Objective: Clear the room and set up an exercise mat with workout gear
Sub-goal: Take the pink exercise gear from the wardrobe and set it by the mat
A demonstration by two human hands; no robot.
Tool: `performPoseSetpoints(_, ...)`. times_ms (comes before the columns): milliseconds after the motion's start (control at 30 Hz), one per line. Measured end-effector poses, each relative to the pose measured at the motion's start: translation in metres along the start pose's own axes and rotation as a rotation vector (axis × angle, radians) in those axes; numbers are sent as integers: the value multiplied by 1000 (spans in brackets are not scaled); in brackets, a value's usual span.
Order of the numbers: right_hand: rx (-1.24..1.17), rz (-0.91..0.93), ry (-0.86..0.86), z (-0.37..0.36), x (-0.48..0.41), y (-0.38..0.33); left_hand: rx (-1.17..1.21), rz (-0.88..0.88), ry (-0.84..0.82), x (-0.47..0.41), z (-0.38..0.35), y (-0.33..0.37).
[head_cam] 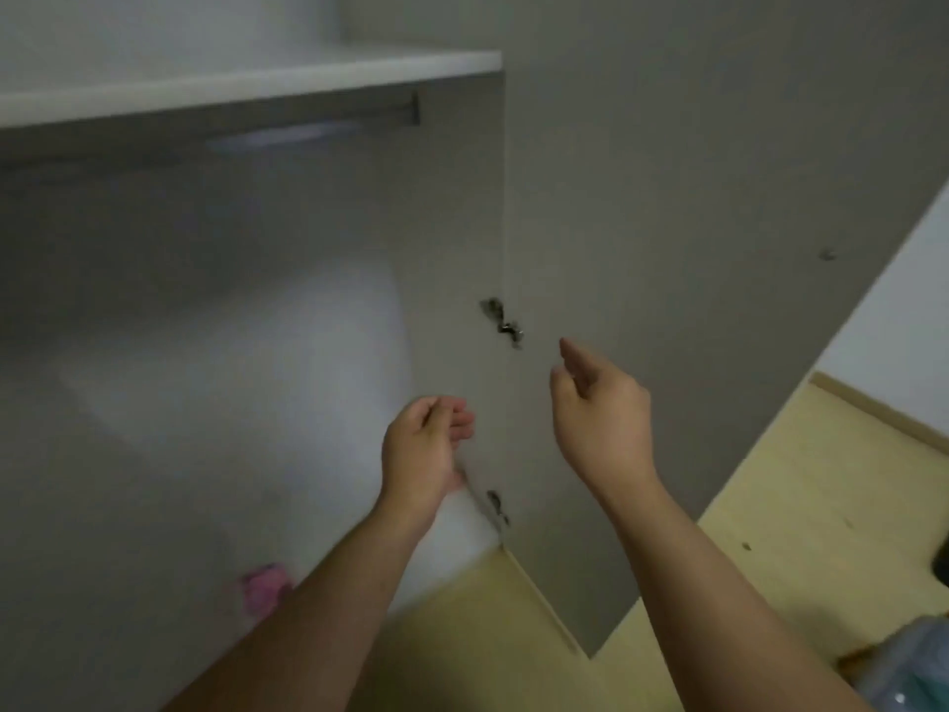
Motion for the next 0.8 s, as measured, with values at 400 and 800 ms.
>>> performPoseSetpoints(400,169,1,-771,-224,34,88,-157,411,489,43,123,-172)
performPoseSetpoints(800,295,-113,-939,-407,50,201,-263,589,519,-38,190,-345)
Point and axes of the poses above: each hand's wrist, its own x-axis away from the middle knuckle, its own z-axis out of the back of the hand, y = z × x, the point moved 8 cm from there along -x, towards the middle knuckle, and after that the axes turned 2 degrees about -y, right-handed, at the moved point
